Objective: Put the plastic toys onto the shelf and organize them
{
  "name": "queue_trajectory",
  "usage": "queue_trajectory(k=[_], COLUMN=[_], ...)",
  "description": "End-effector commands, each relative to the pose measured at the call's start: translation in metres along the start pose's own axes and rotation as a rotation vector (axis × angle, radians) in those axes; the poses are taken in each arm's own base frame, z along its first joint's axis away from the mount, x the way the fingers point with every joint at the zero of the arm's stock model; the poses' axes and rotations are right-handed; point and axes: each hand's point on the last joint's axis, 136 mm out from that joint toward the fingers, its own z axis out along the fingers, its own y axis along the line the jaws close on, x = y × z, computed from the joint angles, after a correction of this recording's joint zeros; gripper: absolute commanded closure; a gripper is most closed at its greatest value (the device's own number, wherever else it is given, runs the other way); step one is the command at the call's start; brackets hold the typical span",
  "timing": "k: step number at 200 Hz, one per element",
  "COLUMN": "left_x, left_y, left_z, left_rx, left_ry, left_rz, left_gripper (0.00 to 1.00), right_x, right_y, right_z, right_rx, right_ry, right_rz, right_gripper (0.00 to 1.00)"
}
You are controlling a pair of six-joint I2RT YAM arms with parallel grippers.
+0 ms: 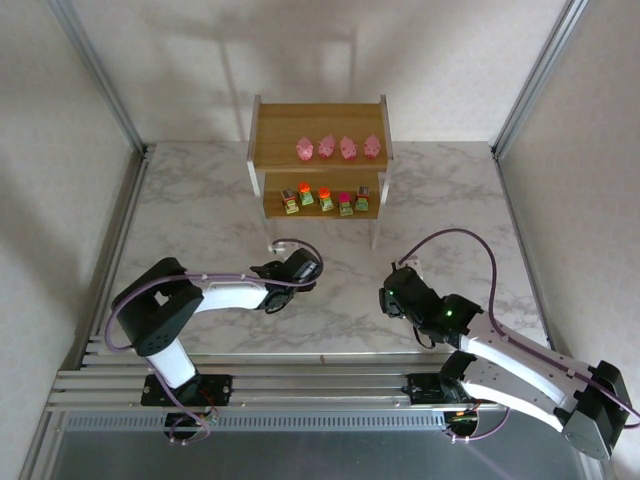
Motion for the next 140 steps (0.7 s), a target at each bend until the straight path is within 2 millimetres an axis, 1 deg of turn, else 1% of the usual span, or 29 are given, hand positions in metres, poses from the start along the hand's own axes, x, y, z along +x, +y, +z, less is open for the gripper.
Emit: queue_trajectory(k=[1, 41, 71, 113, 140], left_x=[0.006, 0.014, 0.014, 0.012, 0.011], left_y=[-0.001, -0.001, -0.002, 0.001, 0.002], left_z=[-0.003, 0.003, 0.008, 0.011, 0.011], left_rx=[-0.021, -0.045, -0.06, -0.086, -0.091], left_ry=[0.029, 0.055, 0.056, 0.041, 0.037], left_rz=[-0.008, 0.018, 0.028, 0.029, 0.025], left_gripper=[0.34, 0.35, 0.38, 0.42, 0.45], right_x=[-0.002, -0.002, -0.001, -0.001, -0.001], right_y=[-0.003, -0.004, -0.004, -0.005, -0.005], right_z=[-0.001, -0.002, -0.002, -0.003, -0.003], right_rx=[0.001, -0.004, -0.005, -0.006, -0.008], right_ry=[-0.019, -0.024, -0.023, -0.027, -0.027], right_rz=[0.036, 0.043, 0.046, 0.05, 0.048], right_gripper=[0.5, 0.5, 0.51, 0.64, 0.67])
